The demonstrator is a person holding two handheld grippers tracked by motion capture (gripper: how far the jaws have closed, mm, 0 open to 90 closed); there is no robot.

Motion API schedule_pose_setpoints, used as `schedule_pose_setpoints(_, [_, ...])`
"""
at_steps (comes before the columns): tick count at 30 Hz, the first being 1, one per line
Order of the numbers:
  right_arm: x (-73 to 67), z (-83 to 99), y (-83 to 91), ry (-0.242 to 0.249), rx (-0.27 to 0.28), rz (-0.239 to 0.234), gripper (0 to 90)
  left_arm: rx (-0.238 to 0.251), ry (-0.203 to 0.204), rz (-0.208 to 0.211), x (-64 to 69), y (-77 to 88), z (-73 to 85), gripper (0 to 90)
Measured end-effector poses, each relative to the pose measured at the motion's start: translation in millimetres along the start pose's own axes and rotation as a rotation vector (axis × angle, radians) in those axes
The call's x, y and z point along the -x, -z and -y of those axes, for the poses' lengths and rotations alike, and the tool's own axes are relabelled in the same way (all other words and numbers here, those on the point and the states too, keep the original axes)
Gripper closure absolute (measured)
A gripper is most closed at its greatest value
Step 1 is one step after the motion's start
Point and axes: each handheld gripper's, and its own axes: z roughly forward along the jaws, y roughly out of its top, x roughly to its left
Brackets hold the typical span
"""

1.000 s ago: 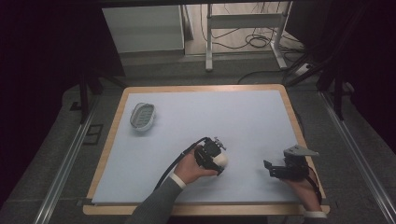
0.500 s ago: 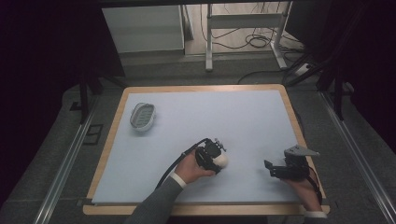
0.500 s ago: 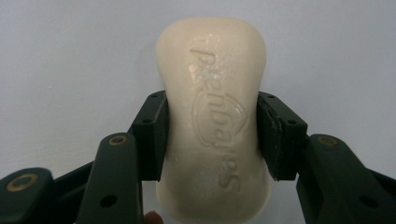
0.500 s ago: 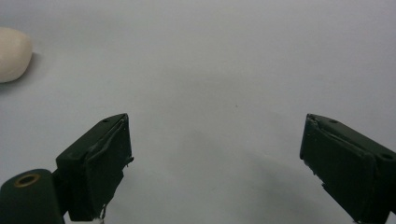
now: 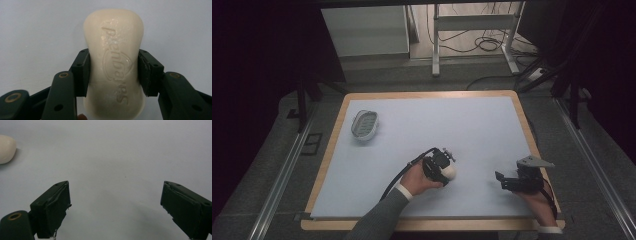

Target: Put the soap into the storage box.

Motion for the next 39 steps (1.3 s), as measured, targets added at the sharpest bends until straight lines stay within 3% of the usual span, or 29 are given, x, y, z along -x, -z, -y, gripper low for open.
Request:
schedule_pose_setpoints(3, [0.8,0.3,0.6,0.001,0.0,0.004,9.1,0.004,-0.011,-0.015,-2.0,2.7,0.4,49.6])
schedule_pose_setpoints(10, [4.0,0.9,2.7,-0.01,0.009,0.018,9.5,0.021,0.0,0.015,-11.4,14.7,2.5,49.6])
schedule_pose_setpoints(22, [3.5,1.4,1.9,-0.006,0.01,0.019,9.5,0.024,0.019,0.026,-29.1,28.6,9.3,49.6])
schedule_pose_setpoints(23, [3.7,1.5,2.0,-0.007,0.01,0.021,9.5,0.049,0.001,-0.003,-28.2,31.3,10.9,49.6])
schedule_pose_setpoints(24, [4.2,1.6,2.2,-0.006,0.01,0.02,9.5,0.049,0.001,-0.003,-28.2,31.3,10.9,49.6])
schedule_pose_setpoints(28, [5.1,1.7,2.4,-0.01,0.009,0.022,9.5,0.074,-0.003,0.043,-26.5,39.6,12.4,49.6])
schedule_pose_setpoints(39, [4.9,2.1,2.2,-0.009,0.007,0.022,9.5,0.098,0.037,0.01,-42.6,51.5,18.4,49.6])
